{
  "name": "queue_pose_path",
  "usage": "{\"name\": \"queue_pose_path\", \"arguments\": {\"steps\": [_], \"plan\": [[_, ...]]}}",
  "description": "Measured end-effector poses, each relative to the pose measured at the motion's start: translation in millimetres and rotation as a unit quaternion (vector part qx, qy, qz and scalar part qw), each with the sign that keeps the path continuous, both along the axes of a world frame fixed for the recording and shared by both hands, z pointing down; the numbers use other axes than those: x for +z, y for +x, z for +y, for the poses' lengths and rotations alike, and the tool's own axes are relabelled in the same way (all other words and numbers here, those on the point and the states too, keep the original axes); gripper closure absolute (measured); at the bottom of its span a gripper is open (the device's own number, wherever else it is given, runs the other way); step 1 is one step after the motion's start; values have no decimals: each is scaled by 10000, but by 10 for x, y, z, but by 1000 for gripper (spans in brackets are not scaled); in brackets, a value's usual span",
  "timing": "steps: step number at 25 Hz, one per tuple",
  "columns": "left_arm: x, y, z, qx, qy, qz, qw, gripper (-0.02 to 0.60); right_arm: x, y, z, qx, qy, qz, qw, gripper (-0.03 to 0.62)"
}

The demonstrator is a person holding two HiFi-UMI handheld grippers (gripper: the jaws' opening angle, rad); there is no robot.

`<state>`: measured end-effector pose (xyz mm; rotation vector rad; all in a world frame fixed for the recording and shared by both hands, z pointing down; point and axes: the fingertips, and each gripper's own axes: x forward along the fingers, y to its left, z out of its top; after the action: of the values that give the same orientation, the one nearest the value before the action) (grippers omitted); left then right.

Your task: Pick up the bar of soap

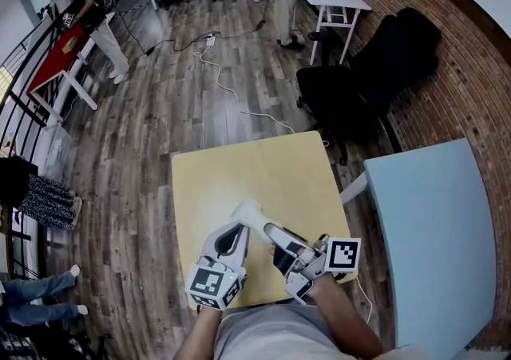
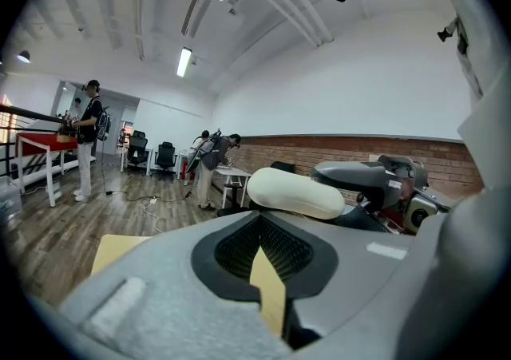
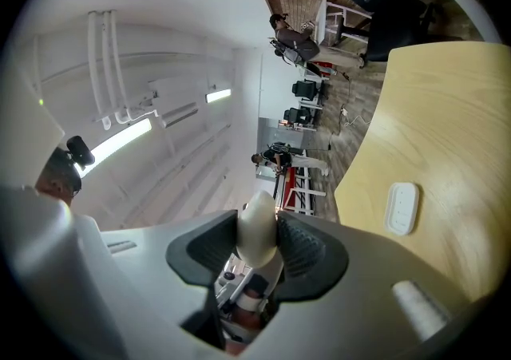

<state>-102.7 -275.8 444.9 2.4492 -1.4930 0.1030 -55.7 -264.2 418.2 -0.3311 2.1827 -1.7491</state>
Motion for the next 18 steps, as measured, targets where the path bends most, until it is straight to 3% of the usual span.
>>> {"name": "queue_pose_path", "arguments": {"steps": [18], "plan": [[21,-41,-43,-61,-29,36,10000,580,0,46,-68,39,-43,-59,10000,439]]}}
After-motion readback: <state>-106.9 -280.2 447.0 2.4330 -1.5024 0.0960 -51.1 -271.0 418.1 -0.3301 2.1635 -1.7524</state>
